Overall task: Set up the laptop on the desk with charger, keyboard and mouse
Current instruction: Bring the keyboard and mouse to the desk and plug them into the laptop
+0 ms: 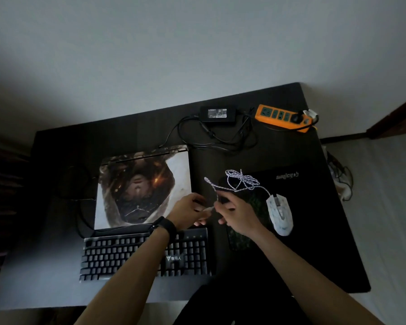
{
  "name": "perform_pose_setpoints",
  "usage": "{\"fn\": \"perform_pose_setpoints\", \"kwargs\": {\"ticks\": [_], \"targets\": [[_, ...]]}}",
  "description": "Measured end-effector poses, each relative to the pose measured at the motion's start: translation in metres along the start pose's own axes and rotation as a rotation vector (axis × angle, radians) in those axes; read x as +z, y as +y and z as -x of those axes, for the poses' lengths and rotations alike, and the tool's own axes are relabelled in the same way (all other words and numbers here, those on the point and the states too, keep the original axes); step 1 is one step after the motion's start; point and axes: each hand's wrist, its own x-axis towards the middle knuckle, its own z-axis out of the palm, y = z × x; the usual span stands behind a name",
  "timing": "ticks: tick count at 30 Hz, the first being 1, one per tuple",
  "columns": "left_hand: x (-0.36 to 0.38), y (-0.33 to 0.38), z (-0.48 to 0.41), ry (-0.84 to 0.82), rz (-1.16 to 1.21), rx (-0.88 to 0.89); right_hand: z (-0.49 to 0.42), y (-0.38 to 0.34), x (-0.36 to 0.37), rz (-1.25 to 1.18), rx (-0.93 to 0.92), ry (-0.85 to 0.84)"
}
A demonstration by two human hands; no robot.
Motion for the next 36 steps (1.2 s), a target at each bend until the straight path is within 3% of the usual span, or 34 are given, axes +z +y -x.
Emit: {"fn": "perform_pose_setpoints", "kwargs": {"ticks": [6, 10, 17, 21, 23, 27, 36], "targets": [[-0.018, -0.007, -0.008, -0.068, 0.182, -0.034, -0.022, -0.005, 0.04, -0.611, 0.299, 0.16], [-0.025, -0.018, -0.022, 0.009, 0.25, -0.06, -0.035, 0.001, 0.056, -0.73, 0.329, 0.121], [-0.032, -0.023, -0.054, 0.089, 0.058, -0.023, -0.068, 0.007, 0.056, -0.657, 0.344, 0.173], [-0.029, -0.041, -0.06, 0.47, -0.366, -0.007, -0.1, 0.009, 0.054, -0.477, 0.266, 0.302], [-0.027, -0.049, -0.058, 0.571, -0.452, -0.091, -0.118, 0.005, 0.055, -0.406, 0.211, 0.311], [-0.022, -0.06, -0.057, 0.475, -0.498, -0.209, -0.147, 0.005, 0.057, -0.41, 0.192, 0.28], [-0.02, -0.056, -0.062, 0.448, -0.42, -0.253, -0.168, 0.007, 0.06, -0.517, 0.2, 0.217]]}}
